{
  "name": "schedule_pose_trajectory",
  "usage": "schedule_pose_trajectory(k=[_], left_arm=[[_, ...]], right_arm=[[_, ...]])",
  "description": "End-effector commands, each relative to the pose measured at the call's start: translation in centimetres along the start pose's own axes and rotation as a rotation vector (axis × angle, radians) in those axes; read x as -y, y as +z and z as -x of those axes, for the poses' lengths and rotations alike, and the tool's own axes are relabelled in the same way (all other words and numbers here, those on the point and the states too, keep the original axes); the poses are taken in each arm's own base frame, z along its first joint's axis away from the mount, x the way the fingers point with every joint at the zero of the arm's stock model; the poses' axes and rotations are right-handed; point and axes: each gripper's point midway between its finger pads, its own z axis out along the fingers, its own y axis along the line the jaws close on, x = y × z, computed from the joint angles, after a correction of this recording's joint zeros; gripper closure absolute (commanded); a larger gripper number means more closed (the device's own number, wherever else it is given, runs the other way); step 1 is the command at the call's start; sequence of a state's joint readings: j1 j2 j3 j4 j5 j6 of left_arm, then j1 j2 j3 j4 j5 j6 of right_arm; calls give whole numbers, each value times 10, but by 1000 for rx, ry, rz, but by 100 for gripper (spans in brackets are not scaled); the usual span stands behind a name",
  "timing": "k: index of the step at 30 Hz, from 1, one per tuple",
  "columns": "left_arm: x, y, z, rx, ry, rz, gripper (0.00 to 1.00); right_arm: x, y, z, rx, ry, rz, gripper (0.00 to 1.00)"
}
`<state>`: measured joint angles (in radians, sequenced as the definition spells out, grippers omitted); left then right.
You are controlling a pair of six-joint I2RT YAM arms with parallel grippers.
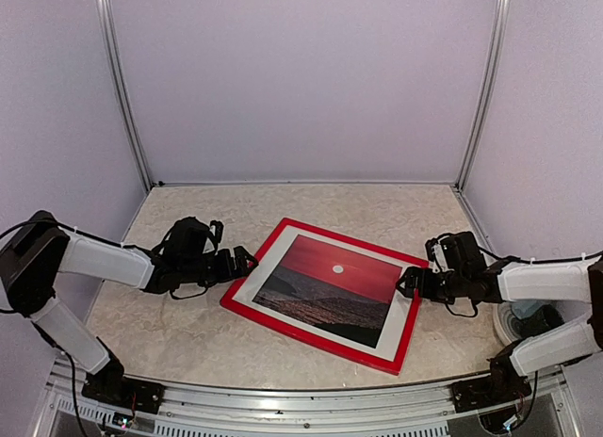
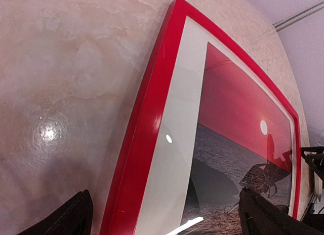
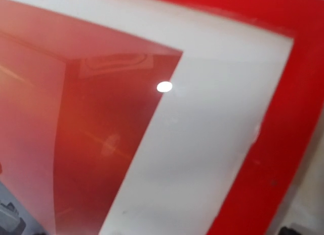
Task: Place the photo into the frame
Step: Adjust the photo frame at the center of the board.
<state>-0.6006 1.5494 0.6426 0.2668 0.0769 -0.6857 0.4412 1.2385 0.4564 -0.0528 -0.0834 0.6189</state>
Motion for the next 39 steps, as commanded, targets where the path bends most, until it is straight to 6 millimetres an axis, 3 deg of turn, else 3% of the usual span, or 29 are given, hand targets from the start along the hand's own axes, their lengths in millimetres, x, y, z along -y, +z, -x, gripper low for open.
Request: schedule_pose_trajectory(k=[1,11,22,29,39], left_arm=[[-5,6,-12,-13,-4,-35,1],[-14,7,-48,-79,-32,-70,1],[5,-15,-81,-104,-49,-112,1],[13,-40,-88,-58,-59,-117,1],[9,-48,-97,-63,-65,-110,1]], right_arm=[[-1,10,-1,4,12,43,1],[-11,29,6,-14,8,89,1],[-31,72,38,-62,-48,102,1],[-34,88,42,-80,-39,111,1],[-33,99,59,-75,-94,71,1]])
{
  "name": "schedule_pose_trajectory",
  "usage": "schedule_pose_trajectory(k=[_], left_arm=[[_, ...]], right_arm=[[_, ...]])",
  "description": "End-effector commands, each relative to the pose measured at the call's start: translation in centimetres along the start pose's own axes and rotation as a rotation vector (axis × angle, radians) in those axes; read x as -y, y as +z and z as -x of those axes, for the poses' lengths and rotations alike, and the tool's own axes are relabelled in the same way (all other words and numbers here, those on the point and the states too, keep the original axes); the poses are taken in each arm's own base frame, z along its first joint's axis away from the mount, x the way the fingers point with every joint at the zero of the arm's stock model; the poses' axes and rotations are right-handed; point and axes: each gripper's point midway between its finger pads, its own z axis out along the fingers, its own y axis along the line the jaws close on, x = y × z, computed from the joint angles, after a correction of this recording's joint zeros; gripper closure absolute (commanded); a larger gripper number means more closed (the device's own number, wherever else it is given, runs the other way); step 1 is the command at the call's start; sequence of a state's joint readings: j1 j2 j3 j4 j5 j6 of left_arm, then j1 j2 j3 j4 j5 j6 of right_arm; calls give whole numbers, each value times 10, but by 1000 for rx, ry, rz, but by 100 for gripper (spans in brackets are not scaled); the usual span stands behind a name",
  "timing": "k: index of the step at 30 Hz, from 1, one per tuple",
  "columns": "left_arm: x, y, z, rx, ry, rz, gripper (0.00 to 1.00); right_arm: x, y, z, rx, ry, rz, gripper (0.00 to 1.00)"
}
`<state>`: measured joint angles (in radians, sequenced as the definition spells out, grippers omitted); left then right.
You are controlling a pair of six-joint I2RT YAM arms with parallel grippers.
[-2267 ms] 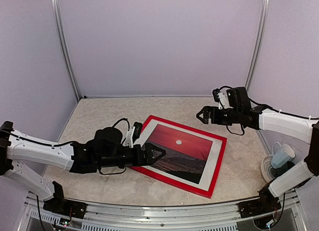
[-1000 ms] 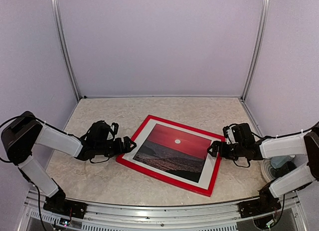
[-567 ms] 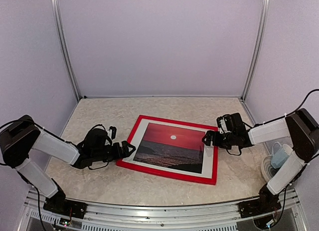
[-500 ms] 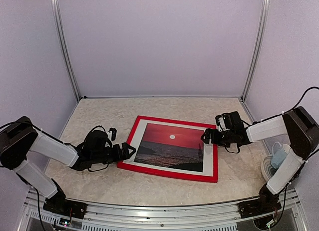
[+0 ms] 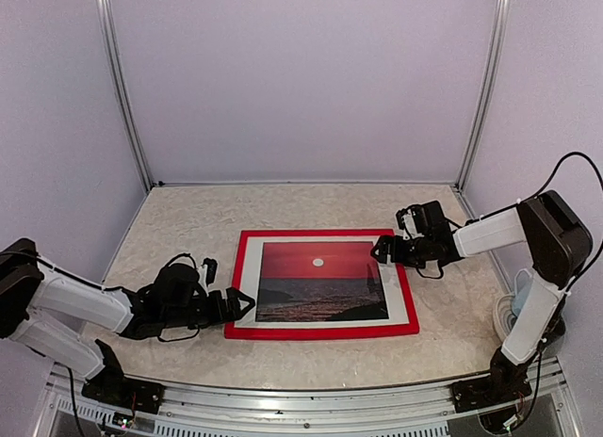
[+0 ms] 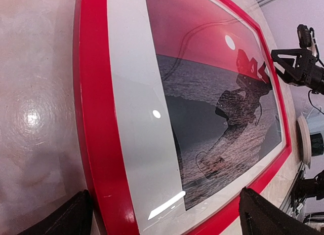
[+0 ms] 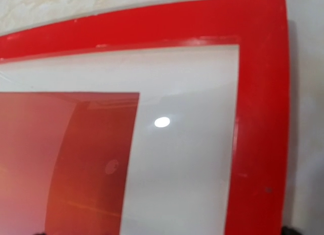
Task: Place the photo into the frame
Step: Adjust the photo frame at the center of the board, then reset both arms
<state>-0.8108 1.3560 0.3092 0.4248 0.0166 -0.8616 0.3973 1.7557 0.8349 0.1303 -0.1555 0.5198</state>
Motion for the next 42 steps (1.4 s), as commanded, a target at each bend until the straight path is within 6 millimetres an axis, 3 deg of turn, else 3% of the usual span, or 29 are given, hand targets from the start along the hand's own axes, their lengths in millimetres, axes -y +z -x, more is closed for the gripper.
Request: schedule_pose_trajectory(k=[1,6,11,16,19,25,27,30,34,38,42], left_arm=[[4,-7,-2,11,-15,-18,1],[0,-14,11,56,4,29,1],[-7,-24,36,104,44,98,1],[-1,-49,77,199,119,144,1],[8,-71,98,265,198,174,1],[16,-105,123,370,260,177,1],[18,-114,129,410,244,167,1],[11,-129,136,469,196,177,1],[5,-149,138,581,189,137,1],[-3,-166,132,695,214,95,1],[-18,-193,134,831,201,131,1]], right_arm=[[-4,11,-21,-101,-18,21,1],[-5,15,-20,-113,-21,26,1],[5,-11,-9,-59,-32,-66,1],[1,-67,15,48,-109,-108,1],[-4,-106,19,127,-181,-99,1],[-17,-192,23,354,-266,-42,1],[-20,-212,20,423,-274,-13,1],[-6,-236,19,518,-228,-64,1],[-2,-248,16,615,-218,-53,1],[15,-234,4,621,-218,-100,1],[20,-244,11,681,-242,-148,1]])
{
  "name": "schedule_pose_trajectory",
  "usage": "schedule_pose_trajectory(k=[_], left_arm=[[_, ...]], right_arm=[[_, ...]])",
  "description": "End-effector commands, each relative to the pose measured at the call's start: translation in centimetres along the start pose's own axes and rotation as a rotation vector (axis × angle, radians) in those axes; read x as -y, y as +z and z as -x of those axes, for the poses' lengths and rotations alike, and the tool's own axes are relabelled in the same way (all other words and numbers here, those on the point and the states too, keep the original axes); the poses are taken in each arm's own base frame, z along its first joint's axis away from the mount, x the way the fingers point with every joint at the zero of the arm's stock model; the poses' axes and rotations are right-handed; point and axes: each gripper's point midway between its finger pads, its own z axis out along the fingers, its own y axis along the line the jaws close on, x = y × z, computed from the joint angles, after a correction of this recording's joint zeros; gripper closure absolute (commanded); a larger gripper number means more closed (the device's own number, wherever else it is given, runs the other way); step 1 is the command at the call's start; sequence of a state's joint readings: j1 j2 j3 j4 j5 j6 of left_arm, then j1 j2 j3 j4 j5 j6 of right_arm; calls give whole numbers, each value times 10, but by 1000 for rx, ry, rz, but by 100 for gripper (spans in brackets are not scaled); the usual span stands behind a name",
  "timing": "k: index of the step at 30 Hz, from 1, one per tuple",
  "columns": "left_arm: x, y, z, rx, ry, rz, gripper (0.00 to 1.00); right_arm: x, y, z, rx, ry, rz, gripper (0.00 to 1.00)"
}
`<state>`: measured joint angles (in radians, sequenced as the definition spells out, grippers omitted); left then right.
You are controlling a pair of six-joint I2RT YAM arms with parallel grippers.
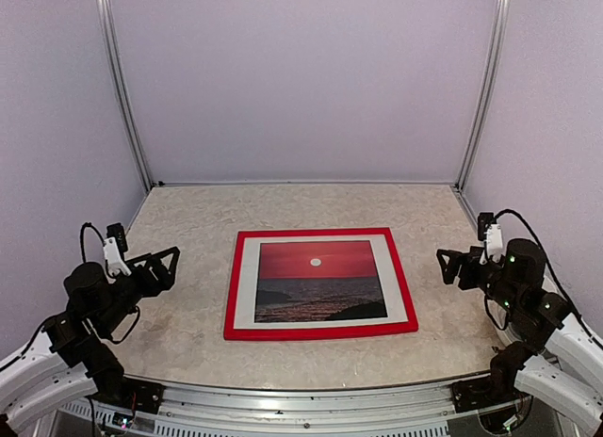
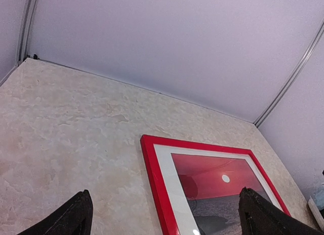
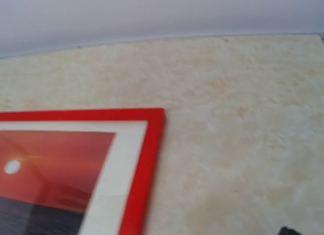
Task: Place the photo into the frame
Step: Reset both arms
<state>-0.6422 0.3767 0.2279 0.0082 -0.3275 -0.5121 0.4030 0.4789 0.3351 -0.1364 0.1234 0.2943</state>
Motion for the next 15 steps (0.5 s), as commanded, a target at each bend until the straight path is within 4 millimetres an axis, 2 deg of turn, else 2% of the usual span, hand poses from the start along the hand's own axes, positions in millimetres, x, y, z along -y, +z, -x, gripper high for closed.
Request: schedule_pose_trajectory(k=[1,4,6,11,15], left_arm=[[-20,-21,35,195,12,88,1],[-35,-33,51,251,25,178,1],[-42,-36,53,250,33,229,1],[-57,-49,68,279,101,340,1],[-55,-54,72,305,130,310,1]], right_arm=[[17,-8,23,122,-28,-103,1],[33,-18,32,193,-54,-191,1],[47,-22,33,225,-57,-268,1],[45,-16,29,194,-70,-249,1],[47,-21,33,214,-62,-251,1]])
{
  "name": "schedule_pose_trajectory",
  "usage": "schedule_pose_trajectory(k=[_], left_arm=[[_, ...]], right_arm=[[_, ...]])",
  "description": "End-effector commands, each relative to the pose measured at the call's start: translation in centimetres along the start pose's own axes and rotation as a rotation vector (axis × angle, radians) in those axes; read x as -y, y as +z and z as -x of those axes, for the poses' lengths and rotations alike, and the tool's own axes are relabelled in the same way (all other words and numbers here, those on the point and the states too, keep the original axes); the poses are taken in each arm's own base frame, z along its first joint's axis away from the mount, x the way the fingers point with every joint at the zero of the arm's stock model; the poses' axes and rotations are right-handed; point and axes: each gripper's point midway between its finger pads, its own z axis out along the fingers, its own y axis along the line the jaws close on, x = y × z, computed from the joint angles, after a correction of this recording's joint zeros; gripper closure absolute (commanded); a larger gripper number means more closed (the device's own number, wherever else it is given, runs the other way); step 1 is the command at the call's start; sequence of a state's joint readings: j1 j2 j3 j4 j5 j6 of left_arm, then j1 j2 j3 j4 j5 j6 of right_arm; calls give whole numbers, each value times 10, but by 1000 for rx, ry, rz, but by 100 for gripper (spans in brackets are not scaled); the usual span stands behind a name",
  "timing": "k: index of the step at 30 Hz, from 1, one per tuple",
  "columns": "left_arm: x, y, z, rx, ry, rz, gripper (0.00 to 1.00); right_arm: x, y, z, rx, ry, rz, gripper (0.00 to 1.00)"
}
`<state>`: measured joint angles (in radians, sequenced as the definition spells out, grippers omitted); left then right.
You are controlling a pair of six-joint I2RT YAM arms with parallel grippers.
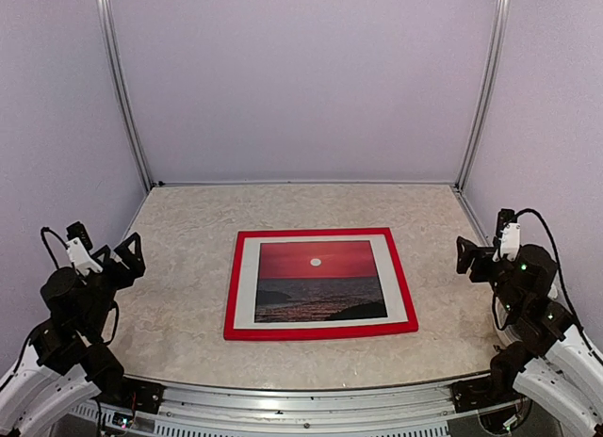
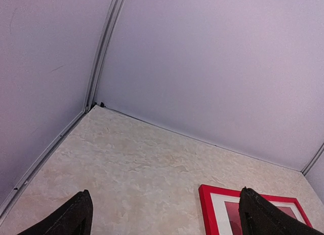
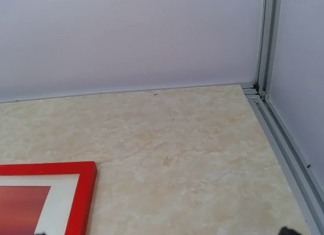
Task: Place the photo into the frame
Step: Reset both arms
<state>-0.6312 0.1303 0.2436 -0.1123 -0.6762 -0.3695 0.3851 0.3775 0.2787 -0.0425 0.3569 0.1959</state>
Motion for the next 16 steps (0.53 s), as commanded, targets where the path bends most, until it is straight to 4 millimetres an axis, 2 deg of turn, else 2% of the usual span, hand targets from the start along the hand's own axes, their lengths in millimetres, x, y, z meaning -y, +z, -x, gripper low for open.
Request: schedule_pose_trajectory(k=[1,6,10,16], left_arm=[[-8,-6,16,46,59,24,1],[4,2,10,0,114,-9,1],[5,7,3,-29,133,-3,1],[4,5,6,-17,120,-9,1]], right_arm=[[8,-5,9,49,6,-29,1],[11,-11,13,85,26,-28,1],[14,-19,20,122,48,-31,1],[16,-25,24,156,63,-27,1]])
